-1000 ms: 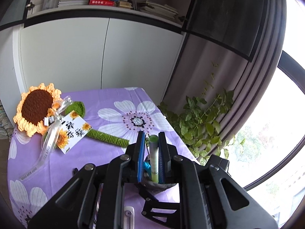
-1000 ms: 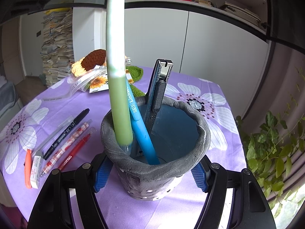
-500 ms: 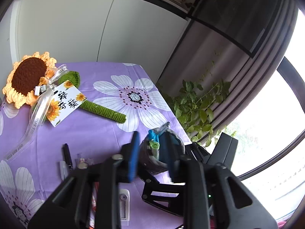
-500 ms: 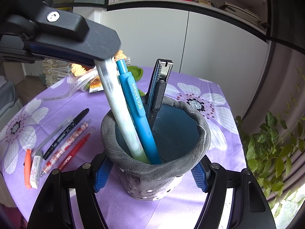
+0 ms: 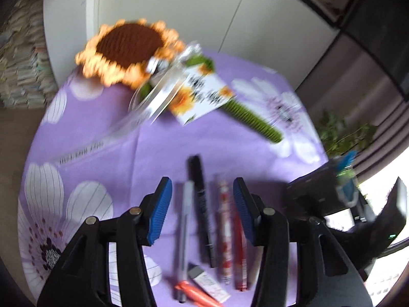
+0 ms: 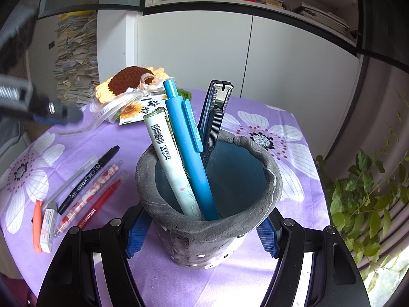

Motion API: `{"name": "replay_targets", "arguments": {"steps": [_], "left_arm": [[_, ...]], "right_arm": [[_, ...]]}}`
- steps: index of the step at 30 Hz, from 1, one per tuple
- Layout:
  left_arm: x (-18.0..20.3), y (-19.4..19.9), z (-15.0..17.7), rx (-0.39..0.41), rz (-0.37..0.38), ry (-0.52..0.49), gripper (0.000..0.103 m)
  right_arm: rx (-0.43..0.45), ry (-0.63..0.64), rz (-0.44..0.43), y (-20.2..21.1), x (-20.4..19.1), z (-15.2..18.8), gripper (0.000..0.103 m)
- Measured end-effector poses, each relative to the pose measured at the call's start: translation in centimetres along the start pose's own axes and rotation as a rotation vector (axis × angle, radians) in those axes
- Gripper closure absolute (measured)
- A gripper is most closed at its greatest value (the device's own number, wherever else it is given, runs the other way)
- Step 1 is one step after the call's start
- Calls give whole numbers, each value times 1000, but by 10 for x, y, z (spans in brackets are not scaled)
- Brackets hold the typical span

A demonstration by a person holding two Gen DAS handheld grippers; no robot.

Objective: Organize stationery
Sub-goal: 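Move the left gripper back over the loose pens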

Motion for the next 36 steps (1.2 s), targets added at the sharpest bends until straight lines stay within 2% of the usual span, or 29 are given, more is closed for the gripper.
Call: {"name": "replay_targets", "arguments": {"steps": [2,8,15,19,28,31,36], "left_arm": [[-8,-11,9,-40,-29,-9,71],[-6,-29,15,-90,-87,-75,75],[0,-38,11,-92,-98,-127,73],[-3,-38,15,-114,-81,-108,73],[-9,-26,16,-102,-59,-75,75],[-9,-20,15,-86,-77,-89,75],[-10,-27,17,-106,-85,-94,72]], "right_arm": [[1,2,2,1,-1,0,31],[-6,1,0,1,-2,1,31],[-7,-1,-2,1,-3,1,31],[-6,-3,0,1,-2,0,31],[-6,-3,0,1,-2,0,31],[-6,-3,0,1,-2,0,31],[-6,-3,0,1,-2,1,31]]}}
Point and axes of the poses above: each gripper's, at about its wrist camera, not at the fingertips, and y roughly against the way its jaws point, x to its right, z to its underside, the point moved 5 cm from there along -y, roughly the way its jaws point, and after that the axes turned 9 degrees about z, right-handed, at the moved point
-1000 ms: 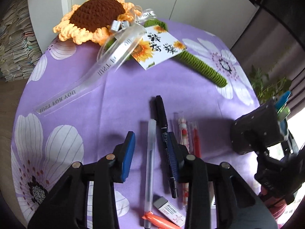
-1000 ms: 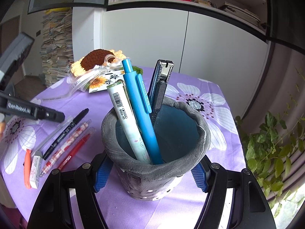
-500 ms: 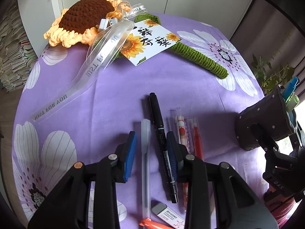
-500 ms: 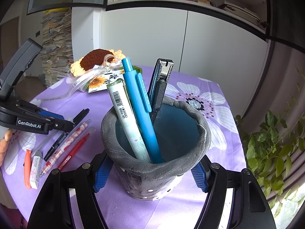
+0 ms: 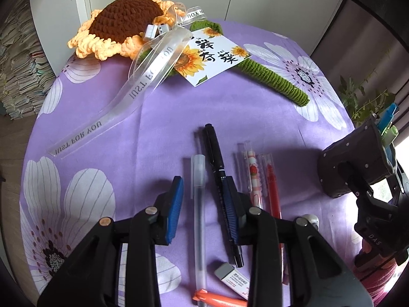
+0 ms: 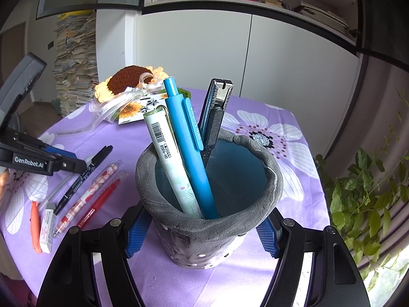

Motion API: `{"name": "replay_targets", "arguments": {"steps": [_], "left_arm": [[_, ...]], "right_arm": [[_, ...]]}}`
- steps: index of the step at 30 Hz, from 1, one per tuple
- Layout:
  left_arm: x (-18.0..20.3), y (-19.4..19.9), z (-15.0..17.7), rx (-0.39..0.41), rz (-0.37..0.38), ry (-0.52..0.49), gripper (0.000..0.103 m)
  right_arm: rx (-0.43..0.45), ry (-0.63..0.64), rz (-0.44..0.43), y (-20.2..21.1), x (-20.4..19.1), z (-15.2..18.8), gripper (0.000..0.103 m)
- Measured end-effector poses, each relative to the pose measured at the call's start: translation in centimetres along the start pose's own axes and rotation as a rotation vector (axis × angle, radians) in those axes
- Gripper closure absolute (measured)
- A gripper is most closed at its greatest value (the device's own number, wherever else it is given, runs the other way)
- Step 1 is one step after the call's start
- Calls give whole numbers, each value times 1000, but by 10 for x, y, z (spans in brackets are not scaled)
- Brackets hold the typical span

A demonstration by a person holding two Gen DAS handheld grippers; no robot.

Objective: Organize stationery
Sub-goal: 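Move the left gripper back over the loose pens, then grasp the clear white gel pen with the left gripper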

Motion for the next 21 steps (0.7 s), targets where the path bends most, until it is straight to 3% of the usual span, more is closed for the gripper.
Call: {"name": "replay_targets", "arguments": {"steps": [5,11,21], "left_arm": [[3,0,-3,-8,-13,-17,80],[-9,3,0,-11,-29,5,82],[0,-17,-10,-25,-85,-58,83]], "right_arm": [[1,1,3,0,0,0,31],[-1,-3,-1,-1,0,-1,31],[0,-3,5,0,0,-1,31]]}}
Point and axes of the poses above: each gripper's, at about its wrist camera, not at the fingertips, and y roughly against the way its jaws point, x to its right, z to its underside, the point moved 5 cm from there along -y, roughly the way its jaws point, and after that the axes turned 9 degrees about z, right-handed, at the moved point
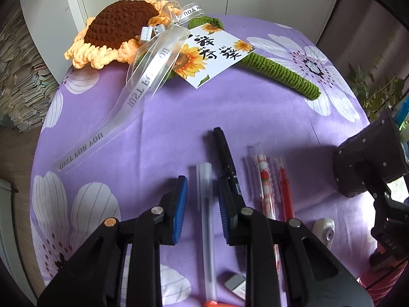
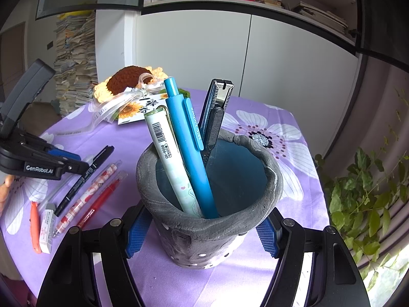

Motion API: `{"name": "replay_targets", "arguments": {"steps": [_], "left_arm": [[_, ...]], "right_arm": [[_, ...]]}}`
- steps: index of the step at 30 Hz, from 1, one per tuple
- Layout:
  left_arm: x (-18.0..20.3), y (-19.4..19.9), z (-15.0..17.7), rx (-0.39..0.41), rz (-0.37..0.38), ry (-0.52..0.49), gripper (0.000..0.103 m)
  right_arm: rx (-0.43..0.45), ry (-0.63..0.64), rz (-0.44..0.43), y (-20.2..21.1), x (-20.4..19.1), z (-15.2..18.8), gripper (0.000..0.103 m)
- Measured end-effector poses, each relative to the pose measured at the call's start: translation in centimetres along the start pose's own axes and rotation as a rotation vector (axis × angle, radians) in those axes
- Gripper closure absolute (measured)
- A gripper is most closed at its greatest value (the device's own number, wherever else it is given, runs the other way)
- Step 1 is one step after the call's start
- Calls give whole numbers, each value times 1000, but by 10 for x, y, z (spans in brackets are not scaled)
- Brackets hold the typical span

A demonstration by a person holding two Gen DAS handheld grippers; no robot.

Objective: Organize stationery
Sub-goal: 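Grasp the clear white gel pen with the left gripper, then lift the clear gel pen and drop it into the grey cup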

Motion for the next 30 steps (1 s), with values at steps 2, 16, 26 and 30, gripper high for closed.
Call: {"name": "replay_targets", "arguments": {"steps": [2,16,26,30], "left_arm": [[-1,-1,-1,-2,-6,-4,93],[-4,26,2,61,32,19,93],[7,49,0,124,67,5,93],[10,59,0,141,76,-2,93]], "right_arm": [[0,0,-1,0,0,0,31],[17,-28,-52,4,5,0,25],[29,61,-93,11,4,6,31],[38,71,-106,8,5,5,31]]}}
Point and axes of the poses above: each gripper's, at about its wrist camera, not at the fingertips, and y roughly against the way its jaws point, x to its right, z to its underside, the point moved 5 cm from there along -y, roughly the way its jaws point, and after that the axes turned 9 degrees about z, right-handed, at the moved point
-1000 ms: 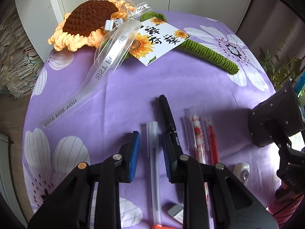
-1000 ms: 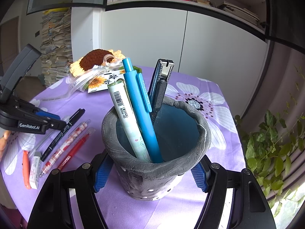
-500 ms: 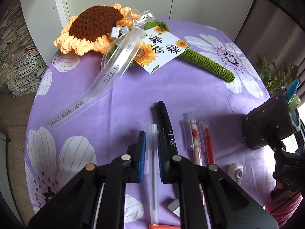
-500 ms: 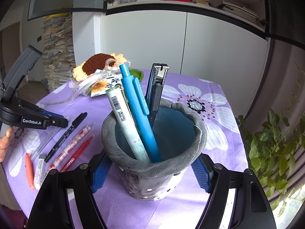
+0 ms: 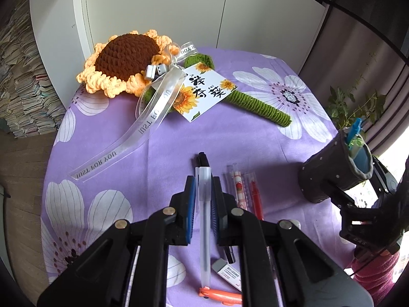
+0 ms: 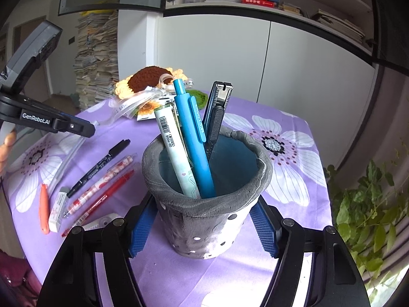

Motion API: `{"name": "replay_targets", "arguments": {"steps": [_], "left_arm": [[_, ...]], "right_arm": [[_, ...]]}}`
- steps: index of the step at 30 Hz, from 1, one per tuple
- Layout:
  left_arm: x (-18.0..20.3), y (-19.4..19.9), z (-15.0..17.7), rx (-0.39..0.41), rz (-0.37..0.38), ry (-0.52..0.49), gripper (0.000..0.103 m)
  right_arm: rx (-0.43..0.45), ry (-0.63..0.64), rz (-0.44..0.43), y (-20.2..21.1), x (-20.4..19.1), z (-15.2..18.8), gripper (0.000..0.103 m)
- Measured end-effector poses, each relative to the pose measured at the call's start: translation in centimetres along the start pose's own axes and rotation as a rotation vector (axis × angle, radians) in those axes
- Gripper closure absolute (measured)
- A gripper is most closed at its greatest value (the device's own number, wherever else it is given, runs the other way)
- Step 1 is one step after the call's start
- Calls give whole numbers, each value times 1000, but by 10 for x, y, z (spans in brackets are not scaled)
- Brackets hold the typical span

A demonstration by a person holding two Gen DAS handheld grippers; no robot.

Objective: Organize stationery
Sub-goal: 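Lift the clear gel pen and drop it into the grey cup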

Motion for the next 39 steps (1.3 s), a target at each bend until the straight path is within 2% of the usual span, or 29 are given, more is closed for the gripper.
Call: {"name": "replay_targets", "arguments": {"steps": [12,19,25,30,34,39], "left_arm": [[11,43,-18,110,18,-10,93],[50,81,-40,217,89,-80,93],[91,103,-64,318,182,-126,93],[128,100,-85,387,250,-168,93],[149,76,-93,364,273,-177,93],[154,63,-95,365,297,-171,93]], "right_arm": [[-7,-12,-7,-7,2,-4,31],[-4,4,11,-6,1,-3,30],[-4,5,12,-6,0,-4,30],[-4,5,12,-6,0,-4,30],[-4,4,11,-6,0,-4,30],[-4,2,8,-6,0,-4,30]]}}
Point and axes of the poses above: each gripper's, at about its wrist camera, not at the fingertips, and y roughly against the way its jaws point, x to its right, z to its underside, the point moved 5 cm from there along -y, roughly the way its jaws point, and after that the axes turned 9 degrees about z, right-handed, at the moved point
